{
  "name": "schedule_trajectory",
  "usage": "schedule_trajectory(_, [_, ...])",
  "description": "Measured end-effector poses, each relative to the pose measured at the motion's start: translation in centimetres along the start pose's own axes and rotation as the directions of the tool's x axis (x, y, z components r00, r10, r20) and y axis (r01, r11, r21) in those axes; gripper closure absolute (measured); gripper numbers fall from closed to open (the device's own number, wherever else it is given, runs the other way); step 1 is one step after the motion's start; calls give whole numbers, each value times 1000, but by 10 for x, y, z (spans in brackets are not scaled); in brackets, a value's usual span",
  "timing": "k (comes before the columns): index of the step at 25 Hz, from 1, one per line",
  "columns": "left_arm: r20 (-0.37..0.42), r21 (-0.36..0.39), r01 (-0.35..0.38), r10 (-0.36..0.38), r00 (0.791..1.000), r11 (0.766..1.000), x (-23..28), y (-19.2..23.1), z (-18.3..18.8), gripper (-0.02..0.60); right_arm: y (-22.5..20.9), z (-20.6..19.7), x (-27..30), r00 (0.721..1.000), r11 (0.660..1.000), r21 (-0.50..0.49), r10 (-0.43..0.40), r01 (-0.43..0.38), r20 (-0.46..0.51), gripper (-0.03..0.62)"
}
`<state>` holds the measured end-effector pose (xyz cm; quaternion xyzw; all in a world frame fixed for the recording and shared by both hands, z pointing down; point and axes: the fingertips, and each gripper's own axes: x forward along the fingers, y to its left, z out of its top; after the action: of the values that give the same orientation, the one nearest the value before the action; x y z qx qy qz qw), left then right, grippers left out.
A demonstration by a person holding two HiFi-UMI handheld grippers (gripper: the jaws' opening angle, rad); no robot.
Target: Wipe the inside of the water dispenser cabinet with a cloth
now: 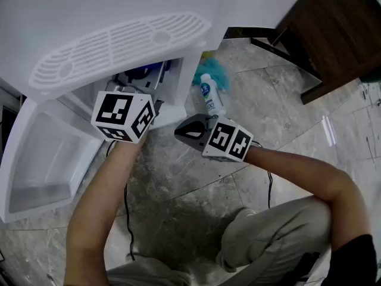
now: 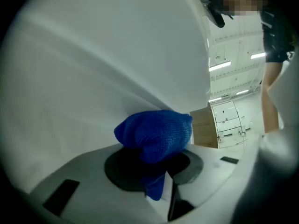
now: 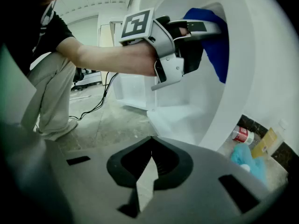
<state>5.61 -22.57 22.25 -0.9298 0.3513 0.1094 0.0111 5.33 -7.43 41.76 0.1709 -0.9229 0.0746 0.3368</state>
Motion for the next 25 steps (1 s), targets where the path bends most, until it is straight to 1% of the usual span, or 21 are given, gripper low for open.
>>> schedule_trajectory(3, [17,22,-12,11,1000,1000,11,6,1,485,-2,-13,-6,1000,1000,0,4,-4,-15,595])
schedule_trajectory(6, [22,62,-50,48,999,997,23,22,1,485,-4,-30,-15,999,1000,11,2,-1,-37,595])
schedule_trajectory(9, [12,95,-95,94,995,991,38,42,-1,485,-5,-46,-24,998,1000,31,-3,5,-56,595])
schedule_trajectory(12, [-13,150,-136,140,990,979,53,65,-1,485,-4,-53,-30,998,999,46,-7,9,-56,595])
schedule_trajectory(14, [-16,173,-148,153,988,974,58,72,-1,485,-5,-59,-34,998,999,47,-11,14,-62,595])
schedule_trajectory(17, [-15,167,-144,149,989,975,55,69,-3,486,-6,-68,-36,997,998,55,-13,18,-81,595])
schedule_trajectory(20, [-11,153,-118,121,993,981,47,56,-3,486,-5,-64,-30,997,999,50,-4,8,-78,595])
schedule_trajectory(22, [-3,123,-119,120,993,985,40,46,-4,486,0,-58,-25,998,999,46,12,-9,-66,595])
schedule_trajectory(24, [-3,87,-134,135,991,987,34,42,-7,486,8,-51,-20,998,999,43,34,-31,-54,595])
schedule_trajectory(25, [-5,82,-140,141,990,987,33,42,-8,486,11,-47,-18,998,998,38,46,-44,-49,595])
